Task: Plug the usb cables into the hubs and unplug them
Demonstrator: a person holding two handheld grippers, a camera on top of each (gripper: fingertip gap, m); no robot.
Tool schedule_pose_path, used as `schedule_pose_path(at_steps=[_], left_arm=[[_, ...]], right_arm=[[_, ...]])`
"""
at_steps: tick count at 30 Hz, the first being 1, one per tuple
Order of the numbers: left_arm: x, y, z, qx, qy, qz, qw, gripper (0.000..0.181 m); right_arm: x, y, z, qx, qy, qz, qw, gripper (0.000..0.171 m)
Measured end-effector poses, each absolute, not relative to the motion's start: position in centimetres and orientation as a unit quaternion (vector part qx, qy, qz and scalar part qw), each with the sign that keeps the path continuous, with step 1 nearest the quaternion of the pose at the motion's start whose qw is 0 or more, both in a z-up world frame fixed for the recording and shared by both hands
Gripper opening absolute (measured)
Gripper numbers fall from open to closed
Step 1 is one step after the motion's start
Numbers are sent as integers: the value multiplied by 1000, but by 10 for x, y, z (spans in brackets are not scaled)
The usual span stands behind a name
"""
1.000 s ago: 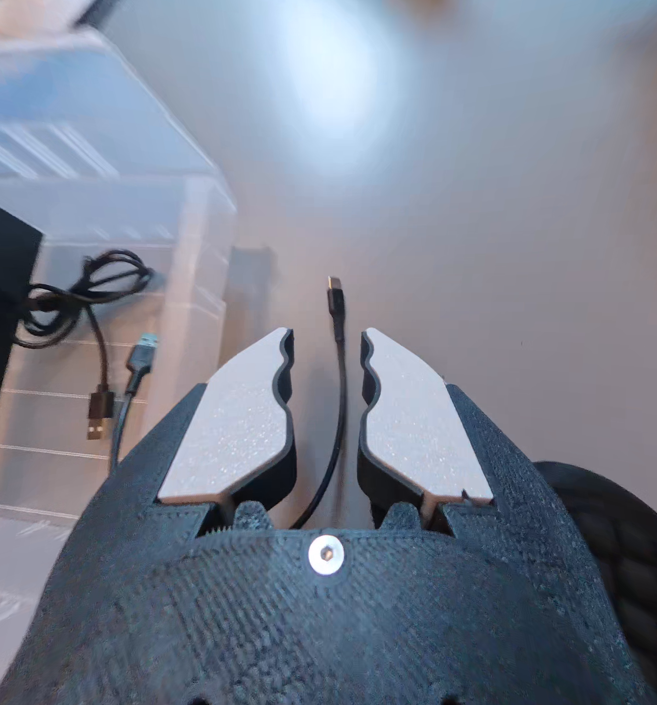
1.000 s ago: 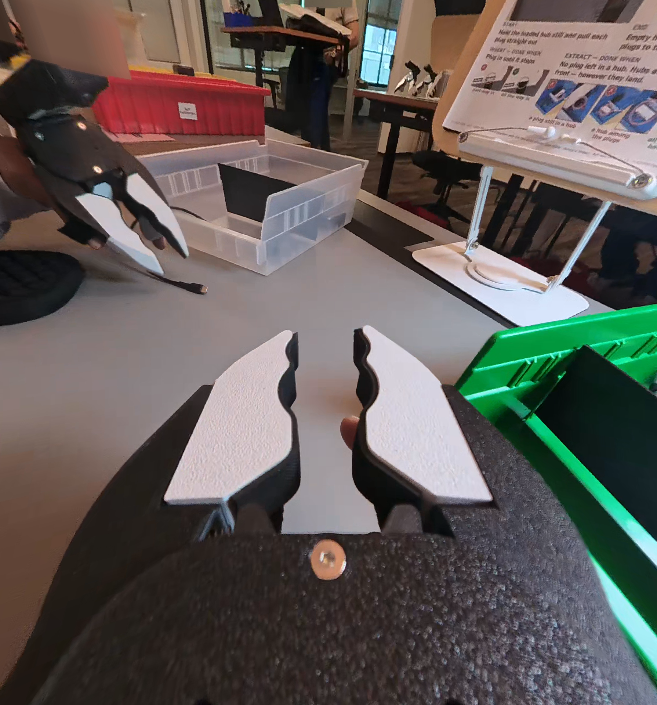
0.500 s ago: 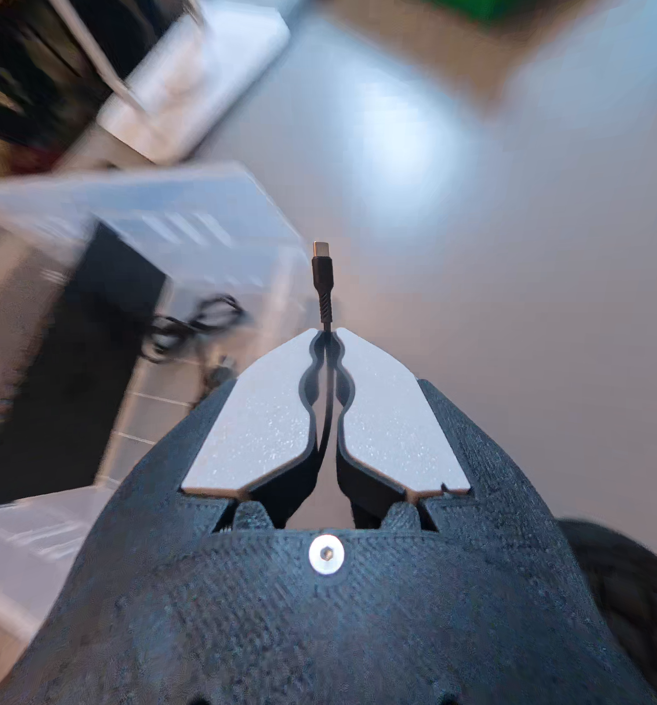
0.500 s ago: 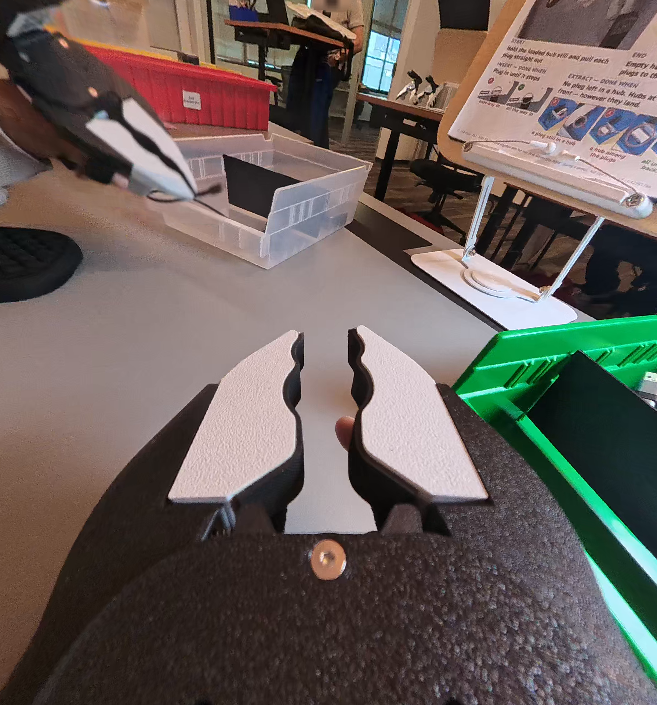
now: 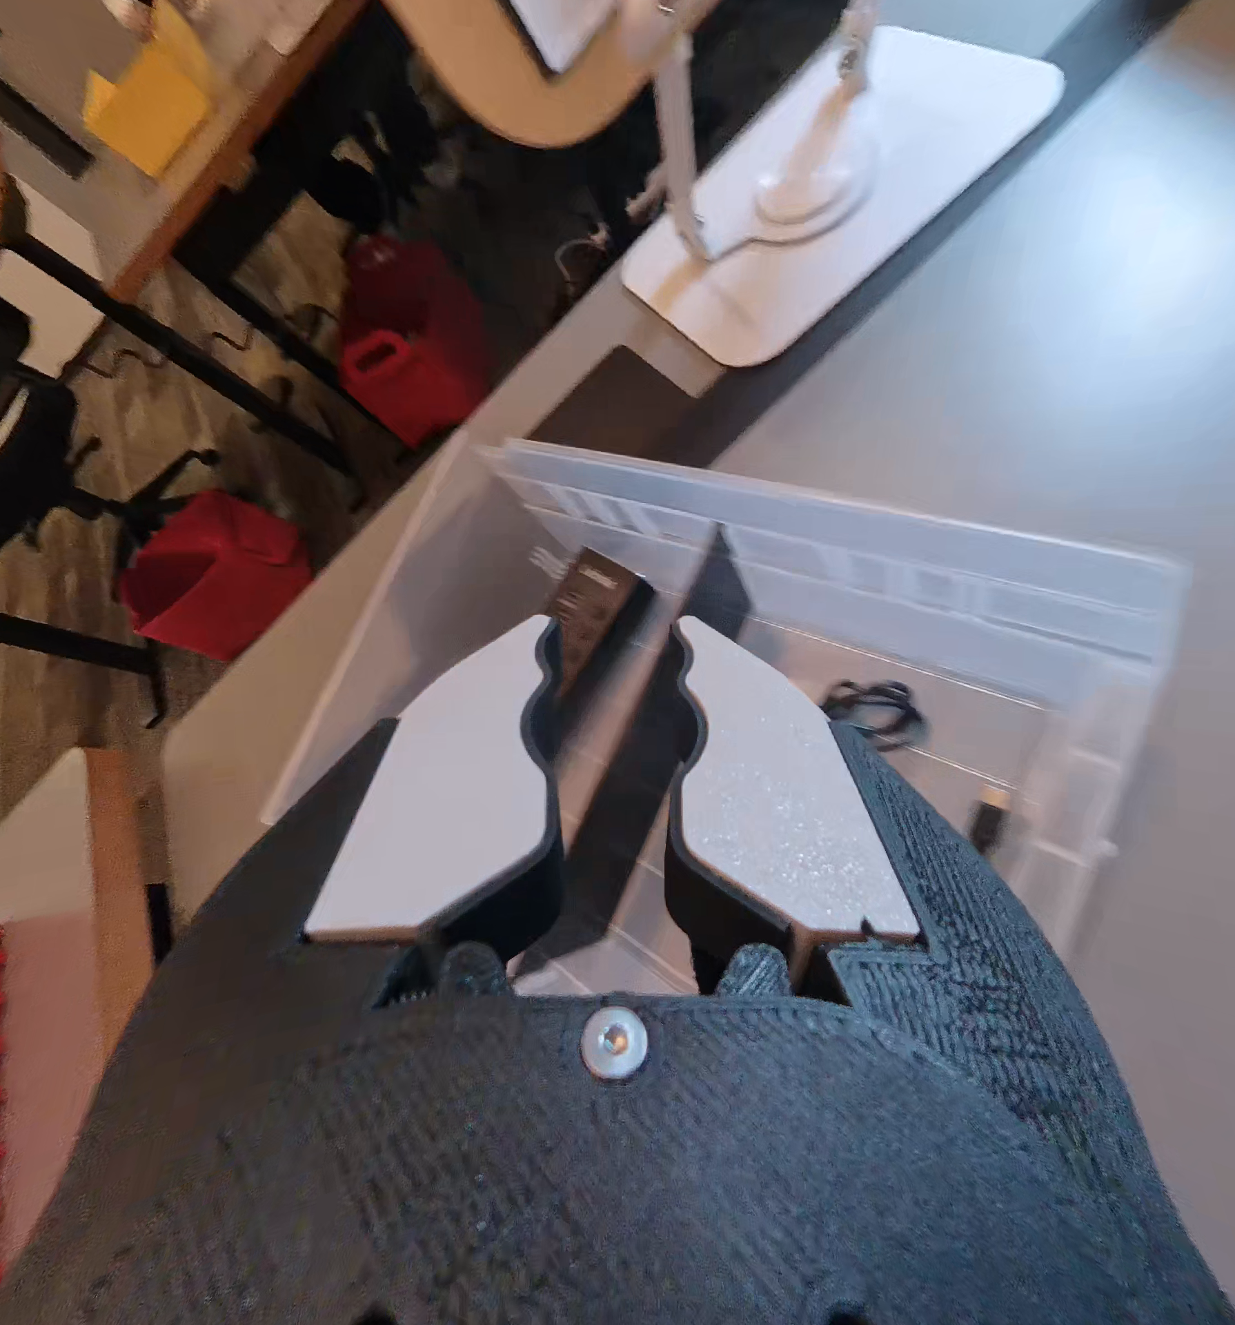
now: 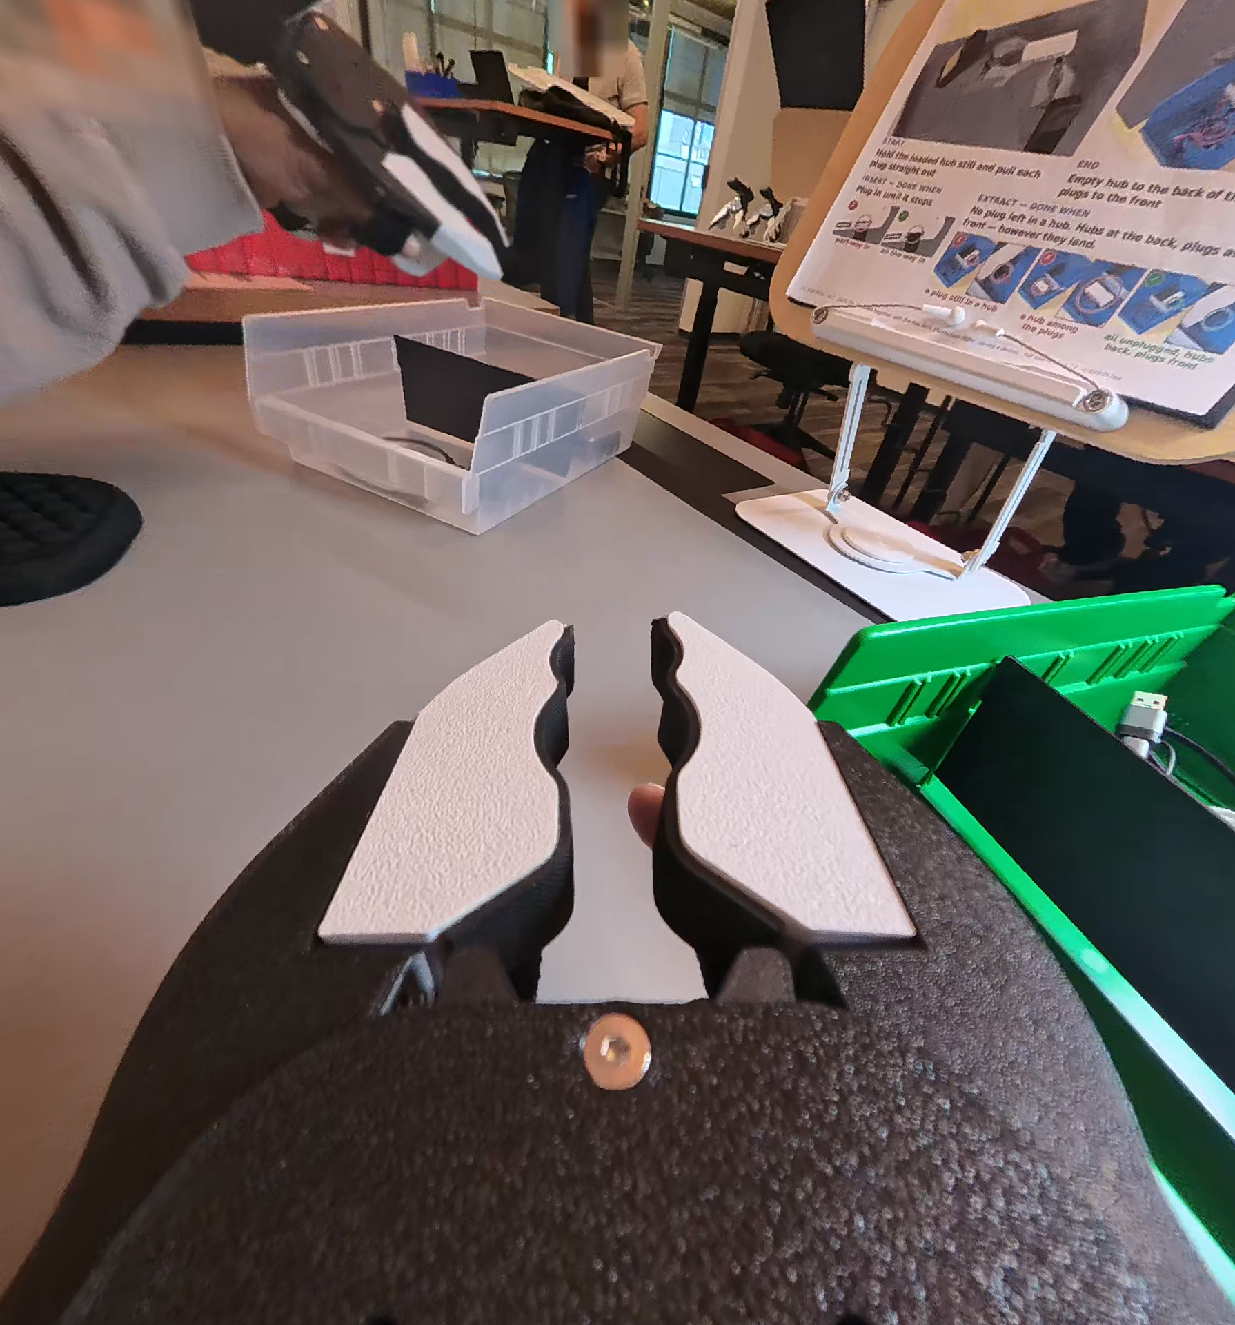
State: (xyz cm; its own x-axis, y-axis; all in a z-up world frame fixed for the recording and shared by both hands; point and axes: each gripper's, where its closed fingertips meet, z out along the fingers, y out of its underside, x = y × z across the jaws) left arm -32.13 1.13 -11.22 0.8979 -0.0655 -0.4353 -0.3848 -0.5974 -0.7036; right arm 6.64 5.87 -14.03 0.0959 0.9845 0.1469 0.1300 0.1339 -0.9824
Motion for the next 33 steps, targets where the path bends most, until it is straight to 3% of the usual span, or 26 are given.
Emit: schedule_pose_path(at_steps=[1, 12, 19, 33], left_arm=[[-335, 19, -110, -878, 127, 187, 422, 29], [-412, 62, -209, -942, 266, 146, 141, 40], [-423, 48, -259, -948, 298, 106, 13, 62], [-416, 42, -253, -948, 304, 85, 37, 59]], right_arm=[[66, 59, -140, -519, -536, 409, 526, 20], [63, 53, -155, -528, -555, 414, 491, 20], [57, 45, -156, -530, -556, 443, 462, 20], [59, 29, -162, -513, -593, 429, 449, 20]])
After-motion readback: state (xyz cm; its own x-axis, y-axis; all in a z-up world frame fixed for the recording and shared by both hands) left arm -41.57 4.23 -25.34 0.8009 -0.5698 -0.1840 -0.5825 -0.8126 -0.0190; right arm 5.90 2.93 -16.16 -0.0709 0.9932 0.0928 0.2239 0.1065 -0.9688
